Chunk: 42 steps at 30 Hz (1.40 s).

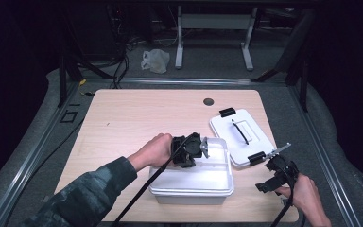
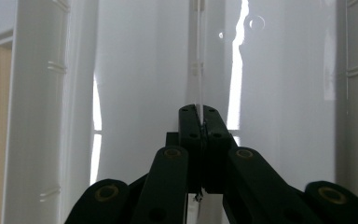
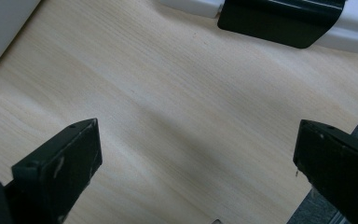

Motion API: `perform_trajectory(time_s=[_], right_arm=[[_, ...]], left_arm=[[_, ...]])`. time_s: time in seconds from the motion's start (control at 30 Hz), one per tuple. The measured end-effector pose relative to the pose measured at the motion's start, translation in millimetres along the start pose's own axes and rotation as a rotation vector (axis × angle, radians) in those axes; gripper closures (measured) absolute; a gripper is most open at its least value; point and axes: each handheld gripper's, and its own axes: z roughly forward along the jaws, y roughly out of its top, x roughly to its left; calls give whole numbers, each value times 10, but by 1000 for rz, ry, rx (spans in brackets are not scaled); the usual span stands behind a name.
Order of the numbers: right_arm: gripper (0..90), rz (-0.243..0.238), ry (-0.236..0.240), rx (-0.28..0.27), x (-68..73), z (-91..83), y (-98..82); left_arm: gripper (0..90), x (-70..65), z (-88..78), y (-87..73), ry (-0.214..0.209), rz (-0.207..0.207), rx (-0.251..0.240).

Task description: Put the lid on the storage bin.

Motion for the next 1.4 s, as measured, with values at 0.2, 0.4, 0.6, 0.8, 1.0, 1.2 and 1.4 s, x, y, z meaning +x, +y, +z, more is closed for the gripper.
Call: perform_trajectory(time_s=[0.2,0.4,0.6,0.8,1.0,1.2,1.4], right_arm=[[8,2,1,0,-5,0,-6],[7,0,1,0,-2,-1,-4],[7,3,2,-1,-10,-2,-1],[10,15,4,-4,-24,-12,18],[13,25,-4,-11,-41,-53,70],[16,18,-16,-27,-23,-119,218],[21,7,-37,-6,-31,-118,423]], left_arm=[[890,6,59,-37,-6,-3,-26],[881,4,116,-51,-8,-21,-20],[657,71,61,-137,-29,-119,-50],[324,77,-160,-354,32,-254,-72],[152,39,-424,-783,107,-389,-83],[114,-70,-611,-1298,191,-528,-103],[90,-196,-638,-1717,241,-636,-72]])
